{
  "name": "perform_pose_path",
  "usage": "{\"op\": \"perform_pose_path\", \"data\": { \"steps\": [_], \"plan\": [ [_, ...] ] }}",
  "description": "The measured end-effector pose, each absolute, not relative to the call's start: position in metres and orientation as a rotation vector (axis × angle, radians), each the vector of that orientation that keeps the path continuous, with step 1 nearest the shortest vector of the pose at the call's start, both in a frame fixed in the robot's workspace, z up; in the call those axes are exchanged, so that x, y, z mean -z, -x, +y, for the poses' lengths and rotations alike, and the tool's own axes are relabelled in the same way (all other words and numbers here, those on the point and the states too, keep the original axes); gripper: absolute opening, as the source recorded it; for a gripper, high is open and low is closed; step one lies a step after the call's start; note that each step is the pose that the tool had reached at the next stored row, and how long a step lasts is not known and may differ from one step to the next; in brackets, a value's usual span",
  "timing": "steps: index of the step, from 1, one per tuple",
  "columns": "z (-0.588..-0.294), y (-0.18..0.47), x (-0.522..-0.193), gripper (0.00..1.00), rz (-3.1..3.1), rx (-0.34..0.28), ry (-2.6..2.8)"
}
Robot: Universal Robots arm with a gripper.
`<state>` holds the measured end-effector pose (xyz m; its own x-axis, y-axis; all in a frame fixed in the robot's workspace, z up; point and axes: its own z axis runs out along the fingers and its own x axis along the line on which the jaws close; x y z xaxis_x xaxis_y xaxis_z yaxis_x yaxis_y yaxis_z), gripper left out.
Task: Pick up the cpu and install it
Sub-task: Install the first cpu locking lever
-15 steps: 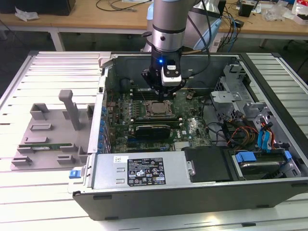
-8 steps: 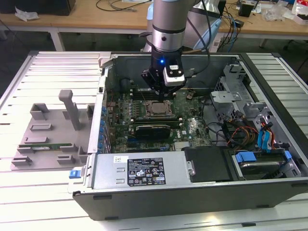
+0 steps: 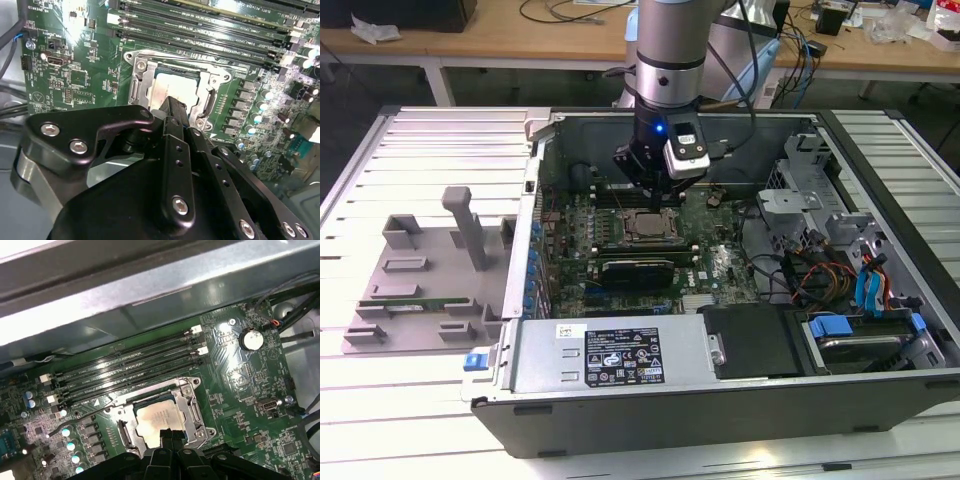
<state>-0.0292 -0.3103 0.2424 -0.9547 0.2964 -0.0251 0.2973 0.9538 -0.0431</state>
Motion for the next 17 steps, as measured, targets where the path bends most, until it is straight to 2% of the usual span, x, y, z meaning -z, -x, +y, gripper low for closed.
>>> {"op": "perform_pose_path", "data": {
  "steps": [17],
  "plan": [
    [-0.3103,0.0292,-0.2424,0.11,3.112,0.07,-0.202]
  ]
}}
